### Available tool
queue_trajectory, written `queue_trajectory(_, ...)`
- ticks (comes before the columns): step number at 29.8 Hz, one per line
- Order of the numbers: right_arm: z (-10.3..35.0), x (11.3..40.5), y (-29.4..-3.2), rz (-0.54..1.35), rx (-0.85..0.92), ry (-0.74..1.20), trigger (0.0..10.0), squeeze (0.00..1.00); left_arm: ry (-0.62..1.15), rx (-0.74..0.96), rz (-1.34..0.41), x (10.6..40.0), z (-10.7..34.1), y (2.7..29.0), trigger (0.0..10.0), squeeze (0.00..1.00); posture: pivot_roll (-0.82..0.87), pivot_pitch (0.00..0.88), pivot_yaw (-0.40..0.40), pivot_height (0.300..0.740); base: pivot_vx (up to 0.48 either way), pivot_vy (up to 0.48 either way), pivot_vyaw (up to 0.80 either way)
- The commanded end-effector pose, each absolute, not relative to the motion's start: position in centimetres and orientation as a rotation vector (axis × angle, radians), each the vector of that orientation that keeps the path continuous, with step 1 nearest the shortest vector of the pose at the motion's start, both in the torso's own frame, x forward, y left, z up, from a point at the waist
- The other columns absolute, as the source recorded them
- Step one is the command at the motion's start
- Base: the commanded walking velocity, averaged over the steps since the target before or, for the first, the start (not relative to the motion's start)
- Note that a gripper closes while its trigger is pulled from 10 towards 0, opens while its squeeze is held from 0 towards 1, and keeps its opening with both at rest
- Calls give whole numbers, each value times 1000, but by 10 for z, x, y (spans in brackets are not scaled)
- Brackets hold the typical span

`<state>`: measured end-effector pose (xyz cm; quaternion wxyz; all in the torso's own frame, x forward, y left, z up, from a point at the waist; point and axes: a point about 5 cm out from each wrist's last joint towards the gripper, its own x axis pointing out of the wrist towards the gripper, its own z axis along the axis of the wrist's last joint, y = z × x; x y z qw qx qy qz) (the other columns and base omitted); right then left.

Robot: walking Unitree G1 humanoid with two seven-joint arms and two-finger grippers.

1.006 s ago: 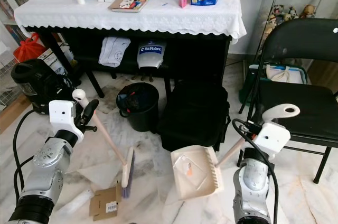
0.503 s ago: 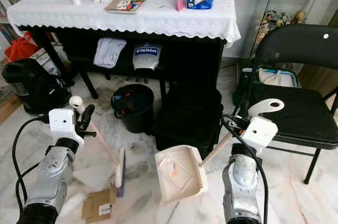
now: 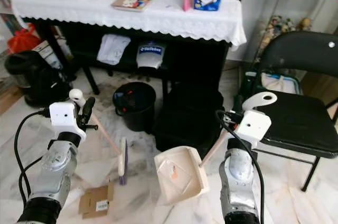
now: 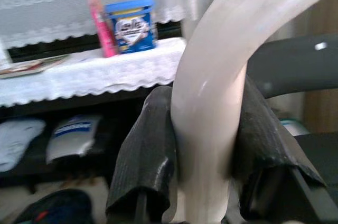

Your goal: Sweep floor

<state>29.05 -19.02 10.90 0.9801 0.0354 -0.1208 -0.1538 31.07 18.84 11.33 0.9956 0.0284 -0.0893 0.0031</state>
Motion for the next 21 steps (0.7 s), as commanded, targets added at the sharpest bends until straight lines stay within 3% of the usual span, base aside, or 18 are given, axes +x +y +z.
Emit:
queue_trajectory(1,126,297,-182,-273,114,-315,10000,0,-221,92,7,313,121,189,10000,0,-25,0,59,740,0,0,800)
queue_trajectory(13,126,300,-177,-271,169,-312,10000,0,-245,129,37,311,127,194,10000,0,-13,0,70,740,0,0,800)
queue_trajectory(21,127,300,-175,-260,178,-319,10000,0,-266,106,14,313,131,182,10000,0,-19,0,73,740,0,0,800)
